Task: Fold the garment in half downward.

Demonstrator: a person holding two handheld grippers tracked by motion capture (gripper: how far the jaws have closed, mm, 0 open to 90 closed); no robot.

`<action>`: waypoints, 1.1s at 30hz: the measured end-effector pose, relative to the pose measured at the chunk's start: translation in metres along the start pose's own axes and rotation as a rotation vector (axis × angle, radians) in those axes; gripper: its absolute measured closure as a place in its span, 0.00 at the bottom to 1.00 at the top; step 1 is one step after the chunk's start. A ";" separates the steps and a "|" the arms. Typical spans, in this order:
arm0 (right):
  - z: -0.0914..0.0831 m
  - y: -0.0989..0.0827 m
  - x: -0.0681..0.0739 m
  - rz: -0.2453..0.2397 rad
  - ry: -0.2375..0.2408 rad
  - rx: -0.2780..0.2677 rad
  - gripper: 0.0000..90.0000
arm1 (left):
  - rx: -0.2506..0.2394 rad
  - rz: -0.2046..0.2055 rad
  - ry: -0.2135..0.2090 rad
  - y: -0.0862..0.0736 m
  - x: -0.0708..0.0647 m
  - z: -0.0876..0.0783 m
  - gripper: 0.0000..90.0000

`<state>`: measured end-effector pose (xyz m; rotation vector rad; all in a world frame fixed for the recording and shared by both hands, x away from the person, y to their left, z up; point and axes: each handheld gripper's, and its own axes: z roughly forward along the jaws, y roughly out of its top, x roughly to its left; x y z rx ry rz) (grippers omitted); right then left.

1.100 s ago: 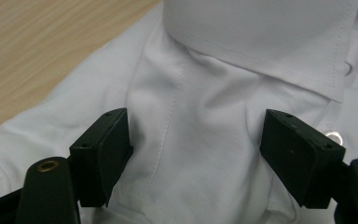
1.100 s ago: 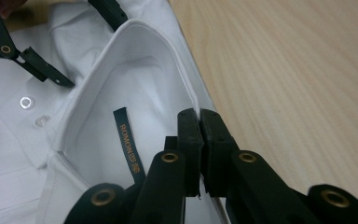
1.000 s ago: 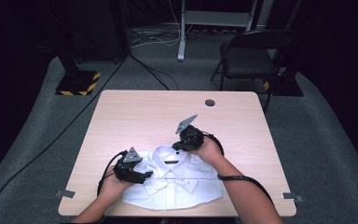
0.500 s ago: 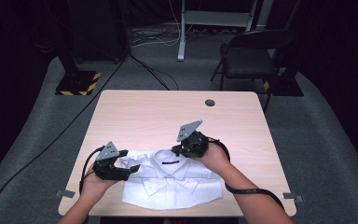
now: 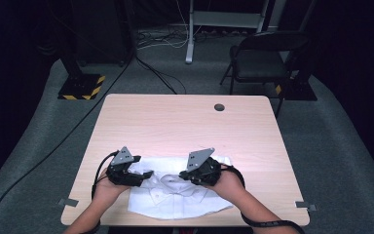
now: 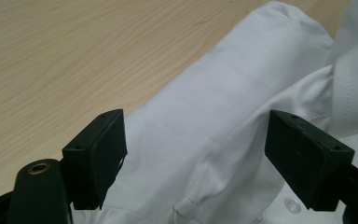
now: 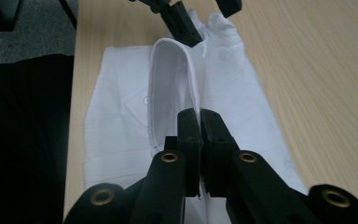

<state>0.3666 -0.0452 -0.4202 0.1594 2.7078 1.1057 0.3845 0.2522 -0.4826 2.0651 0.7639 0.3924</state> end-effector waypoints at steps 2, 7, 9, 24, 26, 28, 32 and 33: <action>0.000 -0.002 0.005 -0.003 0.010 0.000 0.97 | 0.000 -0.001 0.002 -0.001 0.001 0.000 0.22; 0.000 -0.005 0.016 -0.009 0.030 -0.002 0.97 | -0.017 -0.021 0.008 -0.001 0.004 -0.003 0.22; -0.001 -0.005 0.019 -0.009 0.038 0.001 0.97 | -0.017 -0.026 0.011 -0.002 0.006 -0.004 0.22; 0.002 -0.013 0.043 -0.026 0.082 -0.004 0.97 | -0.008 -0.041 0.012 -0.003 0.009 0.001 0.22; 0.002 -0.013 0.046 -0.029 0.087 -0.007 0.96 | -0.009 -0.044 0.009 -0.003 0.009 0.002 0.23; 0.002 -0.014 0.048 -0.030 0.092 -0.004 0.96 | -0.004 -0.039 0.007 -0.002 0.008 0.004 0.23; 0.003 -0.019 0.052 -0.016 0.103 -0.008 0.96 | -0.001 -0.023 0.004 0.002 0.006 0.007 0.23; 0.003 -0.019 0.052 -0.016 0.103 -0.008 0.96 | -0.001 -0.023 0.004 0.002 0.006 0.007 0.23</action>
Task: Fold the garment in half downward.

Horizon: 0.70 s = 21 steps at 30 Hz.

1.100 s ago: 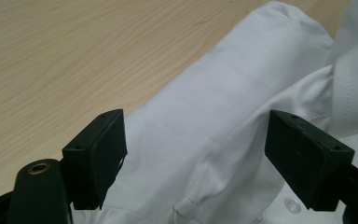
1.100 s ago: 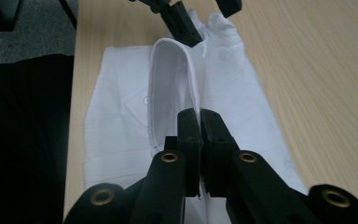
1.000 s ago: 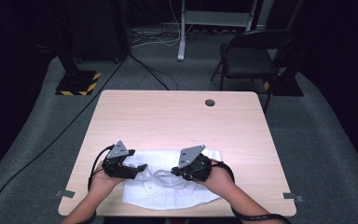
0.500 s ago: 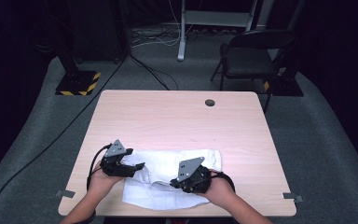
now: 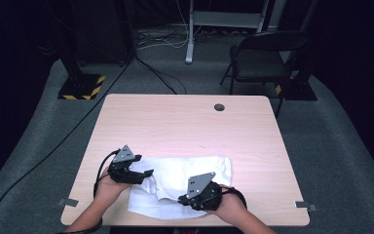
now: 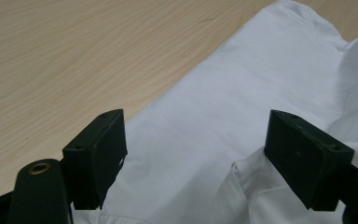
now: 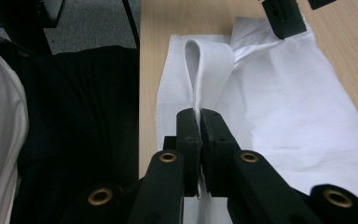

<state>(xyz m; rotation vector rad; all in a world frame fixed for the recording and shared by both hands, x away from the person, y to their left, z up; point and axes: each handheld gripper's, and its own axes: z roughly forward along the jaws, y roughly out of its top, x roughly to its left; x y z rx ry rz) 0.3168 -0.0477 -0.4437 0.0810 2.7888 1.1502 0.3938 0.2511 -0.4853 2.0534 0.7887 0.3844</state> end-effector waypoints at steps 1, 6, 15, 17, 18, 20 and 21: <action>0.001 -0.002 0.002 0.005 0.009 -0.001 0.96 | -0.005 0.014 0.014 0.003 0.000 -0.002 0.23; 0.004 -0.005 0.007 0.006 0.027 0.002 0.92 | -0.088 -0.012 0.028 0.013 0.007 -0.017 0.22; -0.009 0.000 0.016 0.044 0.037 -0.087 0.76 | -0.027 -0.016 -0.032 0.009 0.008 0.003 0.22; -0.010 -0.002 0.014 0.060 0.029 -0.091 0.75 | 0.003 0.004 -0.049 0.007 0.004 0.011 0.22; -0.009 -0.004 0.011 0.071 0.023 -0.083 0.74 | 0.015 0.012 -0.054 0.005 0.003 0.014 0.22; -0.004 -0.010 0.006 0.102 0.018 -0.070 0.72 | 0.050 0.030 -0.068 0.002 0.000 0.021 0.22; -0.001 -0.012 0.004 0.108 0.017 -0.063 0.71 | 0.069 0.042 -0.070 0.000 -0.001 0.024 0.22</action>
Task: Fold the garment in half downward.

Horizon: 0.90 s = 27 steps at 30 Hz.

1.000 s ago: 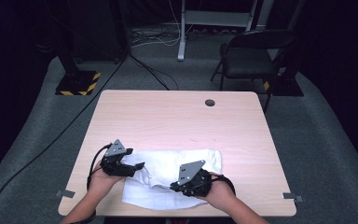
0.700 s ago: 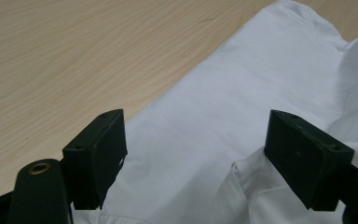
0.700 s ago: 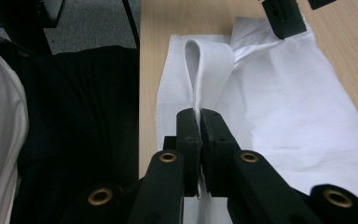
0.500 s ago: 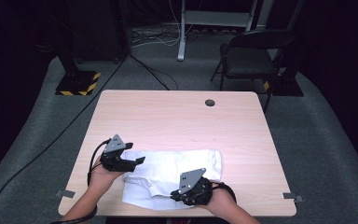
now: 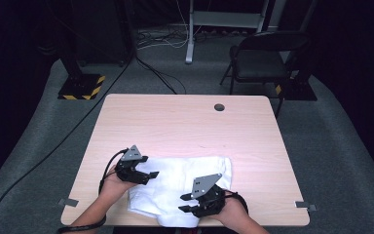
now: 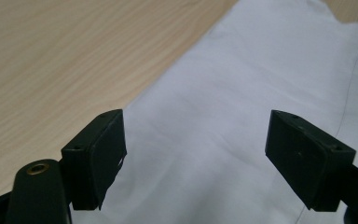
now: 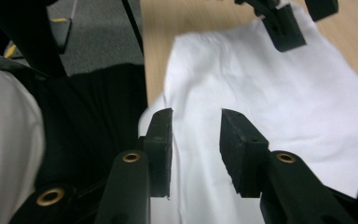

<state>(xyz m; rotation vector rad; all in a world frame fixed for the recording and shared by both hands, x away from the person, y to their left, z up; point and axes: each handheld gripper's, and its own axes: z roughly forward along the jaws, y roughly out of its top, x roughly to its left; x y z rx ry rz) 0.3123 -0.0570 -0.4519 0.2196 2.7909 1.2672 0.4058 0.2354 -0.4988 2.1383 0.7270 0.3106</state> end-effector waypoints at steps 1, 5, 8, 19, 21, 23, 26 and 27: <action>0.004 -0.003 -0.003 0.010 -0.005 0.015 0.70 | 0.014 0.007 0.000 -0.002 -0.001 0.003 0.22; 0.020 -0.021 -0.019 0.070 -0.014 0.064 0.66 | 0.065 0.023 -0.004 -0.008 -0.002 0.012 0.22; 0.031 -0.036 -0.031 0.125 -0.025 0.091 0.64 | 0.103 0.046 0.006 -0.013 -0.003 0.016 0.21; 0.047 -0.053 -0.033 0.157 -0.050 0.109 0.50 | 0.134 0.054 0.004 -0.022 -0.004 0.026 0.18; 0.048 -0.055 -0.032 0.155 -0.054 0.107 0.49 | 0.123 0.053 0.002 -0.023 -0.003 0.027 0.18; 0.047 -0.056 -0.032 0.156 -0.062 0.103 0.47 | 0.115 0.053 0.003 -0.023 -0.002 0.028 0.18; 0.046 -0.059 -0.033 0.158 -0.074 0.098 0.46 | 0.106 0.058 0.008 -0.021 -0.002 0.032 0.18; 0.045 -0.060 -0.034 0.159 -0.077 0.098 0.46 | 0.102 0.055 0.010 -0.020 -0.002 0.033 0.18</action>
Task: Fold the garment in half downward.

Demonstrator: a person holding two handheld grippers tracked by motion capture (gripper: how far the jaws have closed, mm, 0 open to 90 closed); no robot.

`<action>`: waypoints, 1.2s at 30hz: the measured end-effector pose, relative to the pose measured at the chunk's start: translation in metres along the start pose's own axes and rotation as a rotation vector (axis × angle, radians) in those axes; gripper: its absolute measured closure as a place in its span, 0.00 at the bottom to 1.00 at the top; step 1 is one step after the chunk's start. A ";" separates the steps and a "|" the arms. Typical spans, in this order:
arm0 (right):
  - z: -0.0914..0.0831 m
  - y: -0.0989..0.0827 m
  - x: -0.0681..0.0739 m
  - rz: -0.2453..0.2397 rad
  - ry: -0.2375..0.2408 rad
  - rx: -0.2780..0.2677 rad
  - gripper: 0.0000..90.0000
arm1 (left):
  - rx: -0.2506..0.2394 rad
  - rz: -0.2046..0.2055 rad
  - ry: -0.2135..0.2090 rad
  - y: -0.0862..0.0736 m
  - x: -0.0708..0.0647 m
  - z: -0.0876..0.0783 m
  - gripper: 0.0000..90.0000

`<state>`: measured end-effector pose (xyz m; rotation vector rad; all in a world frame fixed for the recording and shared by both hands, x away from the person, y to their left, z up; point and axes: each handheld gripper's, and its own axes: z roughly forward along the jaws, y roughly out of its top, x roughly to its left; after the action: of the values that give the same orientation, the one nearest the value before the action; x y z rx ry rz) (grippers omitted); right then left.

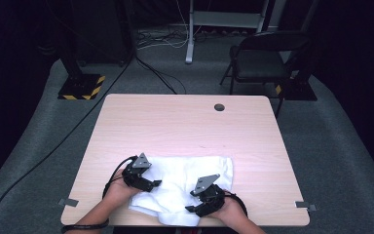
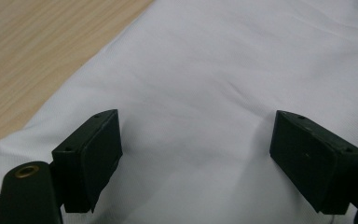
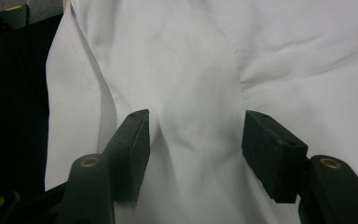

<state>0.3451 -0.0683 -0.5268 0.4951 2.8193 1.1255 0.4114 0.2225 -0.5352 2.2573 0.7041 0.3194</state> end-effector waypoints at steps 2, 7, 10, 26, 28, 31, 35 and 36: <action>-0.002 -0.002 -0.002 0.005 -0.009 -0.003 0.45 | 0.001 0.000 0.011 0.004 -0.001 0.004 0.18; -0.008 -0.009 -0.012 0.044 -0.027 -0.016 0.43 | -0.015 -0.010 0.019 0.011 0.000 0.013 0.18; -0.011 -0.013 -0.019 0.070 -0.048 -0.030 0.42 | -0.019 -0.010 0.017 0.017 0.003 0.019 0.18; -0.076 -0.021 -0.045 0.166 -0.178 -0.143 0.34 | 0.001 -0.005 -0.035 0.036 -0.008 -0.009 0.14; -0.080 -0.030 -0.050 0.199 -0.181 -0.138 0.34 | 0.024 0.003 -0.054 0.033 -0.014 -0.011 0.13; -0.084 -0.040 -0.055 0.228 -0.205 -0.098 0.33 | 0.028 0.029 -0.072 0.027 -0.022 -0.014 0.13; -0.080 -0.051 -0.056 0.216 -0.191 -0.037 0.33 | 0.036 0.089 -0.098 0.019 -0.029 -0.014 0.12; -0.078 -0.053 -0.055 0.206 -0.190 -0.023 0.33 | 0.038 0.097 -0.101 0.016 -0.028 -0.012 0.12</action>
<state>0.3690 -0.1736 -0.5095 0.8578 2.6356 1.0769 0.3895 0.2036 -0.5157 2.3302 0.5539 0.2382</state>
